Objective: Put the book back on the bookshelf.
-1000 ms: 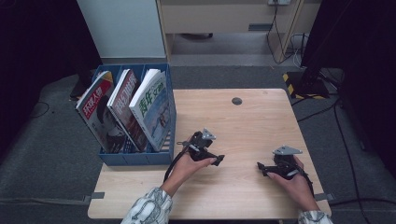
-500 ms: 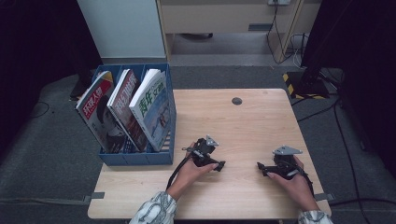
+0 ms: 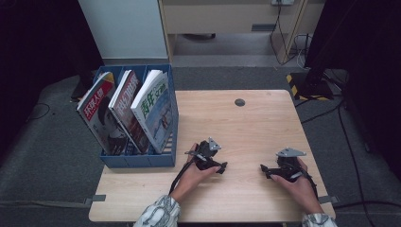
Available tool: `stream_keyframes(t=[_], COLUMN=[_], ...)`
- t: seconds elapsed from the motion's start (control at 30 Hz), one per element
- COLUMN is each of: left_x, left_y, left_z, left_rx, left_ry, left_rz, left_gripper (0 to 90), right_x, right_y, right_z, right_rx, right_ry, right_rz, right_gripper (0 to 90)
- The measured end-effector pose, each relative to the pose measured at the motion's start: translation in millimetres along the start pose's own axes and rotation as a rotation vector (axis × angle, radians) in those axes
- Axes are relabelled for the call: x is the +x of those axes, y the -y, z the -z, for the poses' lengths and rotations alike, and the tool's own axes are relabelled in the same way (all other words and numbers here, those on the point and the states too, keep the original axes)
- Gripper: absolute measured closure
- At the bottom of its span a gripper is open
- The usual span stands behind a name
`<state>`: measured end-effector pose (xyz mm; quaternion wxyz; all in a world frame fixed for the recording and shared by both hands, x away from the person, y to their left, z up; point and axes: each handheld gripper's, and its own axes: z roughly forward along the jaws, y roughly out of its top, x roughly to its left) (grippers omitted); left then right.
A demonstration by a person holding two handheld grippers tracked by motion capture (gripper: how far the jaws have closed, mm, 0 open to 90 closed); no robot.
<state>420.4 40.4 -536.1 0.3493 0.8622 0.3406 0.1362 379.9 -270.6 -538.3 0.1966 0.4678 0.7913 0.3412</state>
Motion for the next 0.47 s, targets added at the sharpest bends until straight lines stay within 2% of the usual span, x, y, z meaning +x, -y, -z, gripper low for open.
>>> stream_keyframes(t=[0.1,0.3,0.47], left_x=[2.2,10.1,10.6], left_y=[4.4,11.5,14.2], left_z=[2.4,9.1,11.7], left_rx=[-0.016,-0.013,-0.013], left_ry=[-0.003,-0.015,-0.024], left_rz=[0.002,0.024,0.032], left_gripper=[3.5,2.4,2.2], right_x=[0.0,0.5,1.2], right_y=[0.0,-0.1,0.1], right_z=[-0.1,-0.2,0.2], right_rx=[-0.001,0.0,0.001], right_ry=[0.0,0.002,0.005], right_rz=[0.0,-0.005,-0.008], right_gripper=[11.0,10.8,10.5])
